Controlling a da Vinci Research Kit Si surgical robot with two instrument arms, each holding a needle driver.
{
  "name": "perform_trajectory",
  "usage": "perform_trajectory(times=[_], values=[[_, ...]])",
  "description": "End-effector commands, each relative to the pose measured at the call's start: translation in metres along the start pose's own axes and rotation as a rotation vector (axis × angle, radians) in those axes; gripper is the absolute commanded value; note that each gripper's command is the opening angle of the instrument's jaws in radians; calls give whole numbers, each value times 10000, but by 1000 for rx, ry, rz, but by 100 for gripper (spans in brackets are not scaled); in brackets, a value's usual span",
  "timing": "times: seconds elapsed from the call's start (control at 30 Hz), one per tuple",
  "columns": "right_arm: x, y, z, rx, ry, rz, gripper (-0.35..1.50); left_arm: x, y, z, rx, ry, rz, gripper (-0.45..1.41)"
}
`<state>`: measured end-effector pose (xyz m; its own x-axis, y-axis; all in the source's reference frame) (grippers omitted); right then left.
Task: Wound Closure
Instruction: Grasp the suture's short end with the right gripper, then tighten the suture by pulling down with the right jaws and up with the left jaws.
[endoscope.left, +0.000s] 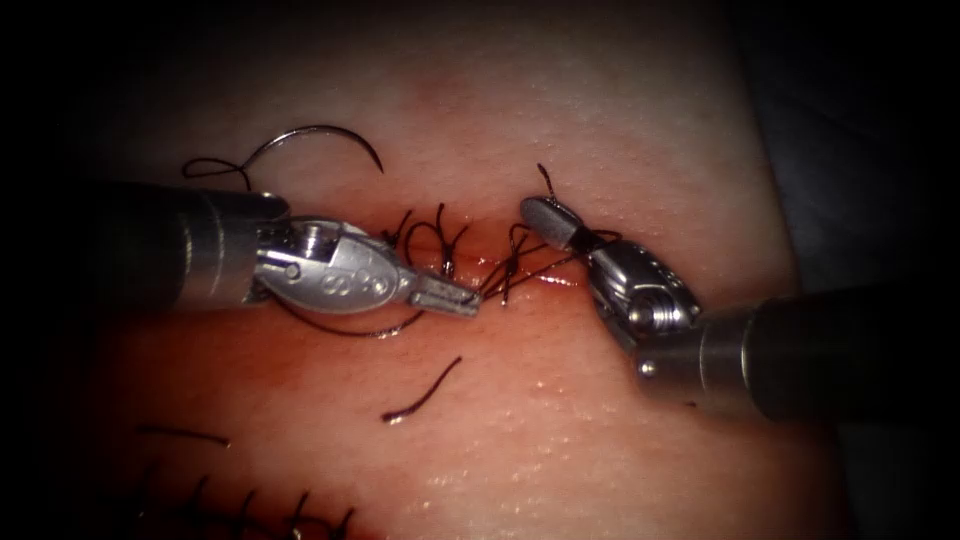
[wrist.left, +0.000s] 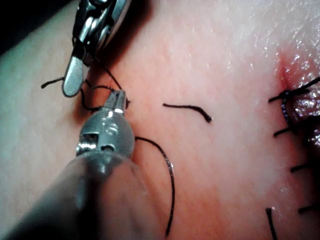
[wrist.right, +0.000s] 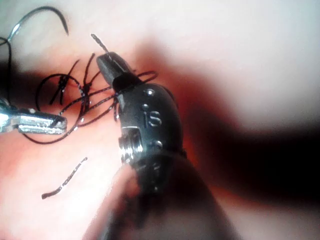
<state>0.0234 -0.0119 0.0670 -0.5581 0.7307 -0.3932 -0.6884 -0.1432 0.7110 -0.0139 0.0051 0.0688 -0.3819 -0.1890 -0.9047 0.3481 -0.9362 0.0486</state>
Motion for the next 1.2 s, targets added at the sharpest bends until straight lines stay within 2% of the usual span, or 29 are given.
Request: perform_trajectory(times=[0.03,0.17,0.4,0.43,0.7,0.8,1.2], values=[[-10,-3,0,7,-4,3,-35,-5,-9,2,7,-4,-7,-45],[-6,-6,-5,18,12,-39,-35,-21,-43,-17,38,-30,-44,-45],[-2,-9,-12,30,42,-108,-35,-55,-78,-27,55,-57,-124,-45],[-4,-12,-13,35,43,-119,-35,-70,-93,-25,68,-62,-156,-45],[-13,-21,-18,61,41,-204,-35,-132,-144,4,173,-119,-250,-45],[-19,-22,-21,63,33,-255,-35,-162,-175,16,221,-122,-303,-45],[-39,-18,-30,49,-25,-331,-35,-210,-254,18,339,-81,-380,-45]])
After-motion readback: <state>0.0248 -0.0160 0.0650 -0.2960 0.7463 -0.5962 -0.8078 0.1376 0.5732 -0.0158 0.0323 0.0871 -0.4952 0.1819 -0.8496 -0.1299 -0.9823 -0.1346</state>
